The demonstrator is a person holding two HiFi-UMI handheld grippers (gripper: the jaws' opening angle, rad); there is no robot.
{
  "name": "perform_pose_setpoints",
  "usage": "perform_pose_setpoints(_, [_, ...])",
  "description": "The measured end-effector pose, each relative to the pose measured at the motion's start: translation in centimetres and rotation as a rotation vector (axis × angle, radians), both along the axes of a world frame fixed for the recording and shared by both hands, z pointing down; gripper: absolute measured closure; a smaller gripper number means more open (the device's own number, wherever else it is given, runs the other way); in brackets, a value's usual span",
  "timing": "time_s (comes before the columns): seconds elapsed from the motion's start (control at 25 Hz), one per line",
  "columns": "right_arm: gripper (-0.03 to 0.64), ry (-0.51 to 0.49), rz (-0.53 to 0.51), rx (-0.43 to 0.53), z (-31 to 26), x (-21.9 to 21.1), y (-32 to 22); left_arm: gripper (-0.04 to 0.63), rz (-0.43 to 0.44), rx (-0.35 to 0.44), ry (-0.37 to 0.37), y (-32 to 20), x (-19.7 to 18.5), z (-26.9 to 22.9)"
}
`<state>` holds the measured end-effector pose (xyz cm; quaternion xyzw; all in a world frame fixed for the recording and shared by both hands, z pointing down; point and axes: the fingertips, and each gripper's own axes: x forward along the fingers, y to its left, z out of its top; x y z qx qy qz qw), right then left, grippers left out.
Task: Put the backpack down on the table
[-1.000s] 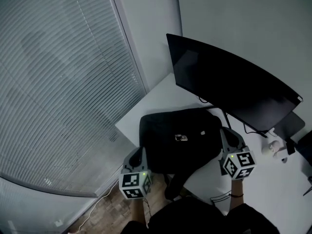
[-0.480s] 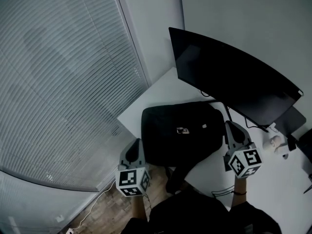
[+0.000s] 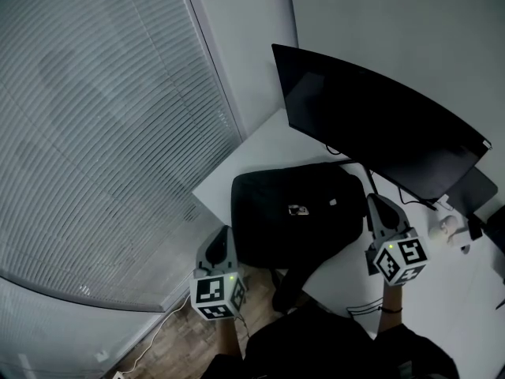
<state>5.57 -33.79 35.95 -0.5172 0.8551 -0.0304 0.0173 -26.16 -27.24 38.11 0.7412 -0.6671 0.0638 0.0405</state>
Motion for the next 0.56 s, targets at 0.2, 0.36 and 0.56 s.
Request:
perform_pose_setpoints(0.2, [0.604, 0.013, 0.010, -0.006, 0.31, 0.21, 0.01, 0.578, -0.005, -0.006, -0.004, 0.10, -0.27, 0.15])
perform_pose_setpoints(0.36, [0.604, 0.016, 0.008, -0.016, 0.70, 0.23, -0.02, 0.578, -0.004, -0.016, -0.002, 0.07, -0.18, 0.42])
perform_pose_setpoints(0.56, [0.604, 0.009, 0.009, -0.024, 0.97, 0.24, 0.02, 0.578, -0.001, -0.033, -0.003, 0.18, -0.20, 0.73])
